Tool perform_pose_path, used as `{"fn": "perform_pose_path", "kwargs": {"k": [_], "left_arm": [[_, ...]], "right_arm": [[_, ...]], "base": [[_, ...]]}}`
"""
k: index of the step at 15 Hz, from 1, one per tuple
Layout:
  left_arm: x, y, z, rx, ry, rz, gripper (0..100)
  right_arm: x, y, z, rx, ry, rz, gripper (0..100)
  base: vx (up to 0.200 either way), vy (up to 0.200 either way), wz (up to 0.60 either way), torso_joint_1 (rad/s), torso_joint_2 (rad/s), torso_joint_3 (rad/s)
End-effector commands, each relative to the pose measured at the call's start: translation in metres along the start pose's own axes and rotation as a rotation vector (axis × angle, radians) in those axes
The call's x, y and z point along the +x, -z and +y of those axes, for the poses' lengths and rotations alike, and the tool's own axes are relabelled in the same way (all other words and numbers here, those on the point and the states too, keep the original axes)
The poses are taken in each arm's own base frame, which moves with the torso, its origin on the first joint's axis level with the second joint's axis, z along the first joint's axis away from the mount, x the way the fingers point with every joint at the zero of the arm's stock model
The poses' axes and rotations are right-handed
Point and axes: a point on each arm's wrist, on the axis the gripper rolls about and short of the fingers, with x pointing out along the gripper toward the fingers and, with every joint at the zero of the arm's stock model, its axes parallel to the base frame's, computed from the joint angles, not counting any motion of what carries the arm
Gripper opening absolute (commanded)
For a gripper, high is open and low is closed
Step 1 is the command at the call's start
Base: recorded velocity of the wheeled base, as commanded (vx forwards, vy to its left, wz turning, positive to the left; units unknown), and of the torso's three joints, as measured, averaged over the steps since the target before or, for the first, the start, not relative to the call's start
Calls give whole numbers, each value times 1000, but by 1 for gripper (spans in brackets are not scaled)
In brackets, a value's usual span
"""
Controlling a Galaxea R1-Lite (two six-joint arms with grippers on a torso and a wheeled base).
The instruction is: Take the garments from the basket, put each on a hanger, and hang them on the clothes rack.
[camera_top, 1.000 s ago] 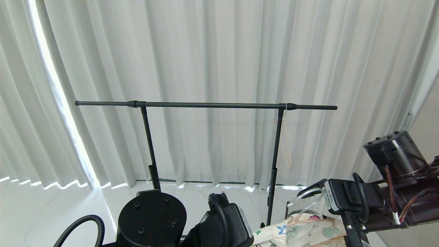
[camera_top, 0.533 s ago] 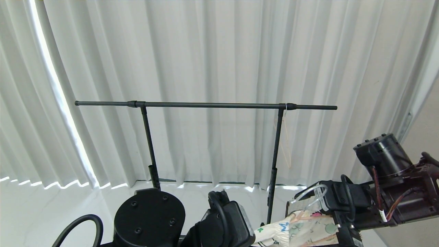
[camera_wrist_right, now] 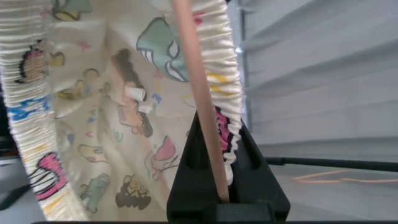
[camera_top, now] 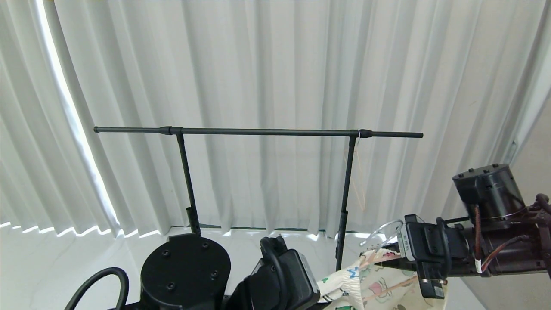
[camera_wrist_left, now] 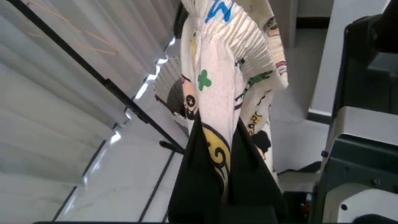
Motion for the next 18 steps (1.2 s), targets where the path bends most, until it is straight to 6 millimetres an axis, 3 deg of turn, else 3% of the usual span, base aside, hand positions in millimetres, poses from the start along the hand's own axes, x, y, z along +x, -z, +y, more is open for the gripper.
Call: {"fn": "perform_pose_path", "kwargs": {"k": [1, 4, 8, 13, 15, 18], "left_arm": [[1, 1, 0, 1, 2, 6, 100], [-2, 7, 6, -12, -66, 40, 100], [-25, 7, 12, -26, -209, 44, 100], [-69, 64, 27, -133, -360, 222, 100], [-73, 75, 30, -165, -387, 265, 100], [-64, 83, 31, -179, -361, 315, 100]], "right_arm": [[-5, 6, 3, -20, 30, 0, 0], [-17, 9, 2, -30, 80, -12, 0], [-29, 22, -6, -1, 159, 4, 0], [-31, 27, -4, -5, 152, -49, 0], [-33, 25, -4, -10, 159, -54, 0], [-37, 22, -4, -18, 175, -64, 0]], "base": [[0, 0, 0, 0, 0, 0], [0, 0, 0, 0, 0, 0], [0, 0, 0, 0, 0, 0], [0, 0, 0, 0, 0, 0], [0, 0, 0, 0, 0, 0], [0, 0, 0, 0, 0, 0]]}}
